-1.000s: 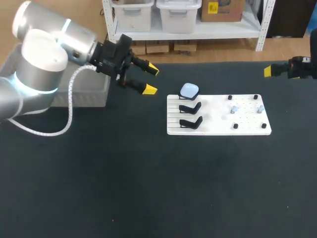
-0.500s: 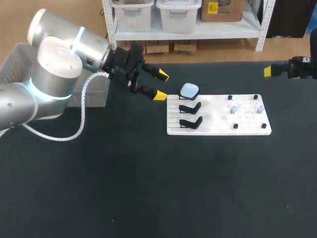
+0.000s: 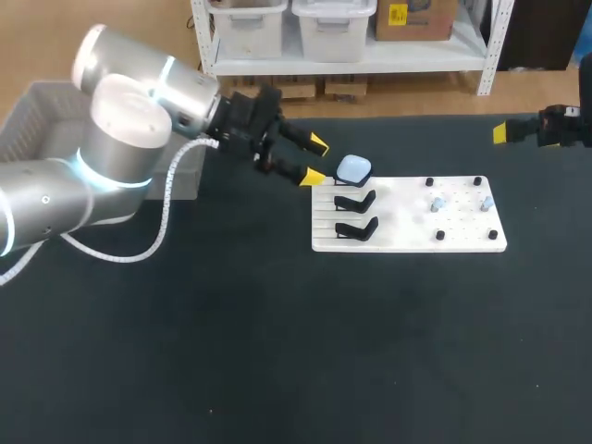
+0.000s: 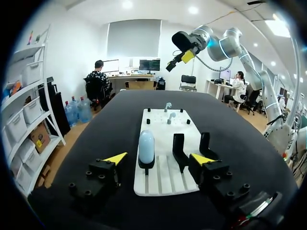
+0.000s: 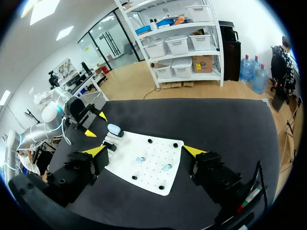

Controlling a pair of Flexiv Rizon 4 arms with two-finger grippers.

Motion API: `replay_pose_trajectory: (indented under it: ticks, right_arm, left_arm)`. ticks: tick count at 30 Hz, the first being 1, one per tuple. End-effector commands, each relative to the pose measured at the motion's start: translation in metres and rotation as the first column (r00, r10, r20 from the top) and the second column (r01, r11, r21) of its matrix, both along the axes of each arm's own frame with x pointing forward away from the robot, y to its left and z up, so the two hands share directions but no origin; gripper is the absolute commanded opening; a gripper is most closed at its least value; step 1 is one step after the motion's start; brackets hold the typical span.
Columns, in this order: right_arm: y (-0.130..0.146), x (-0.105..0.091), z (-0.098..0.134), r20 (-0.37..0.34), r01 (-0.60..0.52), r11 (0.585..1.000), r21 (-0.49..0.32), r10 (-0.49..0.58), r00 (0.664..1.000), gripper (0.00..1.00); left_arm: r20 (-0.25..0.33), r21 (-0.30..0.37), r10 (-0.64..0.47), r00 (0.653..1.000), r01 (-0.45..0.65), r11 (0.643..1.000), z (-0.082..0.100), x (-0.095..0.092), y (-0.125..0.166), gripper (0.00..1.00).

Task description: Pick up each earbud case from the left stands, insert the matching earbuds, close the lid, and place the case in the box.

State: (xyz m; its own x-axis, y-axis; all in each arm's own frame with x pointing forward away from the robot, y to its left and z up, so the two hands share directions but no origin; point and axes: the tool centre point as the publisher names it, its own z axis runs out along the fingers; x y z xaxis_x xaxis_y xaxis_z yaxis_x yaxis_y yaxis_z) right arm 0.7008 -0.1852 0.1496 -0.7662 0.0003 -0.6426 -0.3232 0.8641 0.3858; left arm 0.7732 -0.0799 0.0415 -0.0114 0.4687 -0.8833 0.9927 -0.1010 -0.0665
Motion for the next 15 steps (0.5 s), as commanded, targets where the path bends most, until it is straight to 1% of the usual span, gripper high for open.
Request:
replay_pose_trajectory:
  ticks: [1, 5, 8, 10, 12, 15]
  right_arm:
    - [0.0, 0.0, 0.0, 0.0, -0.001, 1.0, 0.0, 0.001, 1.0, 1.0]
    - [0.0, 0.0, 0.0, 0.0, -0.001, 1.0, 0.0, 0.001, 1.0, 1.0]
    - [0.0, 0.0, 0.0, 0.0, -0.001, 1.0, 0.0, 0.001, 1.0, 1.0]
    - [0.0, 0.0, 0.0, 0.0, -0.001, 1.0, 0.0, 0.001, 1.0, 1.0]
    - [0.0, 0.0, 0.0, 0.0, -0.001, 1.0, 0.0, 0.001, 1.0, 1.0]
    - [0.0, 0.0, 0.0, 0.0, -0.001, 1.0, 0.0, 0.001, 1.0, 1.0]
  left_arm:
    - [-0.007, -0.006, -0.011, 1.0, 0.011, 1.0, -0.008, 0.004, -0.006, 0.82]
    - [-0.014, -0.007, -0.012, 1.0, 0.012, 1.0, -0.013, 0.005, -0.007, 0.8]
    - [-0.016, -0.01, -0.013, 1.0, 0.013, 1.0, -0.015, 0.007, -0.009, 0.76]
    - [-0.016, -0.013, -0.016, 1.0, 0.016, 1.0, -0.015, 0.007, -0.011, 0.7]
    - [-0.017, -0.016, -0.02, 1.0, 0.019, 1.0, -0.016, 0.008, -0.014, 0.62]
    - [-0.019, -0.02, -0.028, 0.999, 0.027, 0.999, -0.016, 0.008, -0.018, 0.6]
